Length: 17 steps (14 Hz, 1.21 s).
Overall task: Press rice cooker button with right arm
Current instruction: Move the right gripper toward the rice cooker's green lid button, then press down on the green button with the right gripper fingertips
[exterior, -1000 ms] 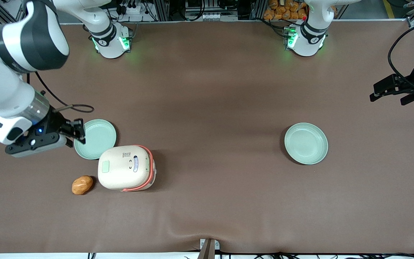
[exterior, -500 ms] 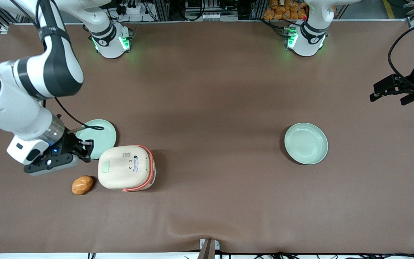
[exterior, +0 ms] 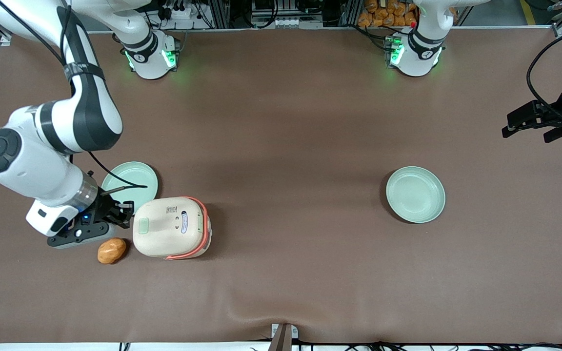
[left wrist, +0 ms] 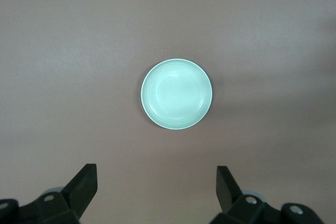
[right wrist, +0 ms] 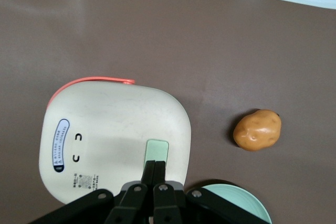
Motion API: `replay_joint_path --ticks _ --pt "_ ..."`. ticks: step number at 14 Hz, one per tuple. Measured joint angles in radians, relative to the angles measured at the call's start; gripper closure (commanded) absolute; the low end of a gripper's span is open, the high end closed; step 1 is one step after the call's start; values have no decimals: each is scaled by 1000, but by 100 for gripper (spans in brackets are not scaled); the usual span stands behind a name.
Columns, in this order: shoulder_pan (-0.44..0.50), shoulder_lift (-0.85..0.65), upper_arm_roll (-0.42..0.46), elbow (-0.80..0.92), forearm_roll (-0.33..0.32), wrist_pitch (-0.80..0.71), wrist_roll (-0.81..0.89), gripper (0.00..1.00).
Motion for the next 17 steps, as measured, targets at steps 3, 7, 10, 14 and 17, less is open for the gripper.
replay_joint_path --ticks 3,7,10,14,17 --pt "-2 32 -3 -1 0 -1 0 100" --pt "-8 70 -6 -1 1 0 0 100" --pt "-9 78 -6 -1 3 0 0 100" --pt "-8 81 -4 -1 18 0 0 100" --pt "-7 83 -3 -1 19 -1 0 100"
